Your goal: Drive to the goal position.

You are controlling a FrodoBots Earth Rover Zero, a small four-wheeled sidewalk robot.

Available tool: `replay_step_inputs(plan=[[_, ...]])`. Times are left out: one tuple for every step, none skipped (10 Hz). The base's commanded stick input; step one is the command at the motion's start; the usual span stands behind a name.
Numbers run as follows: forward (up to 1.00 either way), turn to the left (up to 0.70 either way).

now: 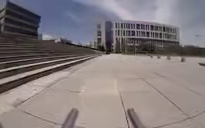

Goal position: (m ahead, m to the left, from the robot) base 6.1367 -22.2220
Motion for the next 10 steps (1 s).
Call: replay_step_inputs(plan=[[0.50, 0.00], [0.50, 0.00], [0.50, 0.00], [0.50, 0.00], [0.50, 0.00], [0.50, -0.24], [0.50, -0.50], [0.50, -0.50], [0.50, -0.50], [0.50, -0.23]])
